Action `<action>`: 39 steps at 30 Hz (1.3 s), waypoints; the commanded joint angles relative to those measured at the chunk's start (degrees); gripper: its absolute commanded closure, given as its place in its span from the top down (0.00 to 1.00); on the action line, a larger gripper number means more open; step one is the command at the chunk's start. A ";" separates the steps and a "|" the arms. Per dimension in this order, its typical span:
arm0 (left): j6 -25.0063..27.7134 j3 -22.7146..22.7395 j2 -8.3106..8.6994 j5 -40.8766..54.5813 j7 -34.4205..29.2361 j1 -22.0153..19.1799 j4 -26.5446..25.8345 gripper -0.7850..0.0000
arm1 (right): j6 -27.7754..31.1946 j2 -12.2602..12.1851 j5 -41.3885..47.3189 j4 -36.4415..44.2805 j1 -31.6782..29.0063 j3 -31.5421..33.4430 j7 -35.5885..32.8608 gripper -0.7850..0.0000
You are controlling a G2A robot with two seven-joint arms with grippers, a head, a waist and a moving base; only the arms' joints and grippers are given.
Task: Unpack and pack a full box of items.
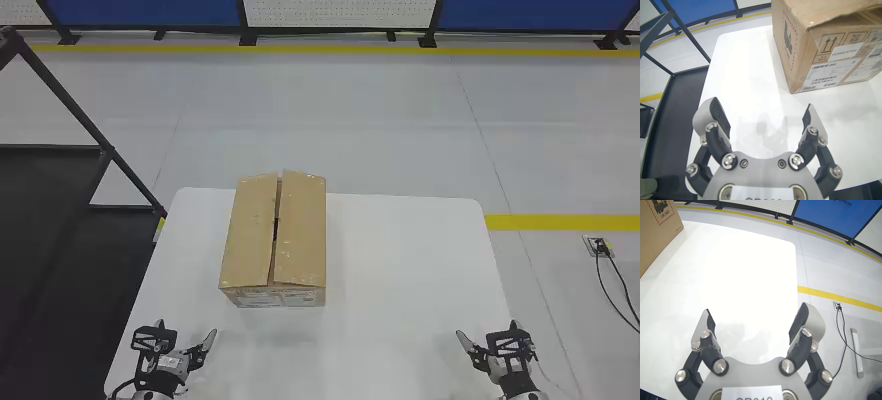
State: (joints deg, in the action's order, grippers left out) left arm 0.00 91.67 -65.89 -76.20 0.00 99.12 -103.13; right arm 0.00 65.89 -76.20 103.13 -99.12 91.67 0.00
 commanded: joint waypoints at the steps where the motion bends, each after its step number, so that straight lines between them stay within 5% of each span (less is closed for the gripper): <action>1: 0.00 0.00 0.00 0.00 0.00 0.00 0.00 1.00 | 0.00 0.00 0.00 0.00 0.00 0.00 0.00 1.00; 10: -0.11 1.41 -0.15 2.68 1.61 -0.78 1.12 1.00 | -0.45 0.14 0.43 0.87 0.61 -0.10 1.18 1.00; 21: 0.77 3.26 -0.42 6.30 5.48 -9.69 3.05 1.00 | -9.82 1.44 -0.49 7.94 4.45 -3.98 2.12 1.00; 24: 3.90 3.34 -0.45 9.30 4.81 -11.29 3.07 1.00 | -16.52 2.20 0.43 8.40 6.67 -5.68 3.54 1.00; 39: 4.34 3.30 -0.49 10.68 2.64 -12.97 4.40 1.00 | -16.42 2.46 0.65 8.32 7.98 -6.40 3.82 1.00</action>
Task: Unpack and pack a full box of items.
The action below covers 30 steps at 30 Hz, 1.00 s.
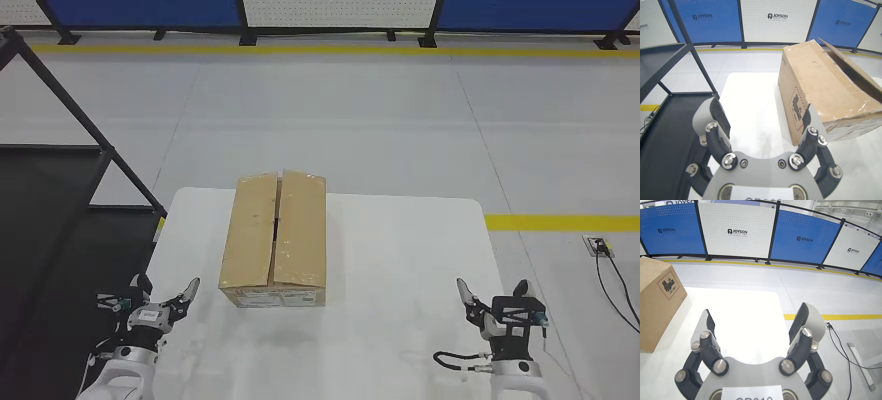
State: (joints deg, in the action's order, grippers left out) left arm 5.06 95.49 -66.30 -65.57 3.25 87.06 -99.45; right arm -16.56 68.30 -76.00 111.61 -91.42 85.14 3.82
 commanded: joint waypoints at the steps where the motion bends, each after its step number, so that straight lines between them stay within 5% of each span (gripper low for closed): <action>1: -1.20 -1.27 -0.14 -0.96 -1.00 -1.98 1.47 1.00 | 0.18 0.12 0.54 -0.40 0.65 0.07 -0.04 1.00; 13: -5.56 -9.90 -1.47 -5.63 -0.71 -12.40 13.65 1.00 | -2.08 1.29 -1.15 -3.73 4.81 -3.30 1.33 1.00; 21: -4.84 -13.27 -2.17 -5.90 0.12 -14.24 16.06 1.00 | -12.48 2.22 -13.85 -8.75 8.77 -6.60 -0.77 1.00; 30: -4.68 -15.80 -2.87 -5.31 1.03 -14.17 15.37 1.00 | -13.11 2.27 -14.33 -8.84 8.87 -6.64 -0.97 1.00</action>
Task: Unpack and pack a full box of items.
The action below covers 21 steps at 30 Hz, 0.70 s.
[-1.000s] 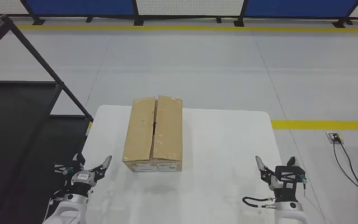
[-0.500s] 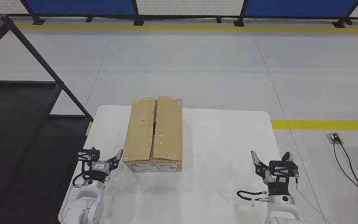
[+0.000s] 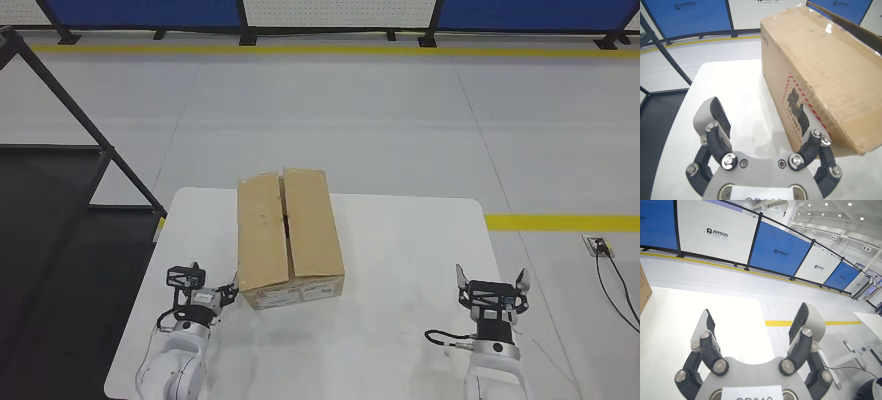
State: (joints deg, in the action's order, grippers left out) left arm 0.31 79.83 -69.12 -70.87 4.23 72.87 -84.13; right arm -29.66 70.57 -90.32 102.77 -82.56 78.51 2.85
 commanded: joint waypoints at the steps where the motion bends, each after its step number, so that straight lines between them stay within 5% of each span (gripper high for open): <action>1: 0.23 -0.33 -0.09 -0.05 -0.07 0.02 0.17 1.00 | 0.32 0.01 0.22 0.10 -0.01 -0.03 0.08 1.00; 14: 2.13 -4.21 -0.85 -2.09 -0.90 -1.15 -0.07 1.00 | 15.55 -0.02 -11.95 -2.88 3.57 -4.62 5.22 1.00; 21: 2.10 -3.96 -0.88 -1.90 -1.08 -0.94 -0.34 1.00 | 15.55 -0.02 -11.95 -2.88 3.57 -4.62 5.22 1.00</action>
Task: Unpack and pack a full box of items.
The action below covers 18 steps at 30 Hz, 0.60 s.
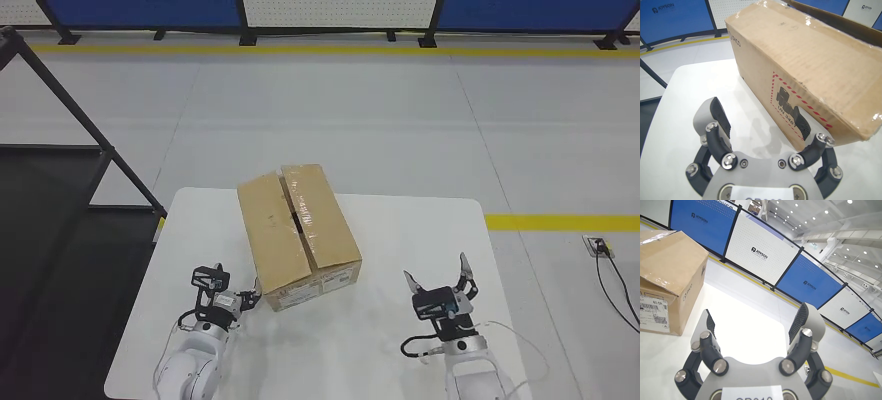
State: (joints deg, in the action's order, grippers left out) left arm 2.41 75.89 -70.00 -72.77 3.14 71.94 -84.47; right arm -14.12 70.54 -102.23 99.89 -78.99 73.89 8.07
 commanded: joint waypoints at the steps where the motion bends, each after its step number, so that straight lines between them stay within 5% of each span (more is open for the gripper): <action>1: 0.01 -0.02 0.00 -0.01 0.01 -0.01 0.01 1.00 | 0.01 0.00 -0.05 0.00 0.00 0.00 0.00 1.00; 18: 0.79 -3.07 -0.52 -3.56 -1.79 -0.46 -2.01 1.00 | 13.40 0.97 -13.55 -6.02 10.77 -10.11 2.00 1.00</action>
State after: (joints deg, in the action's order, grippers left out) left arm 3.18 73.10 -70.47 -76.18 1.34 71.53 -86.53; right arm -0.75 71.38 -114.84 94.53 -69.14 64.41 10.37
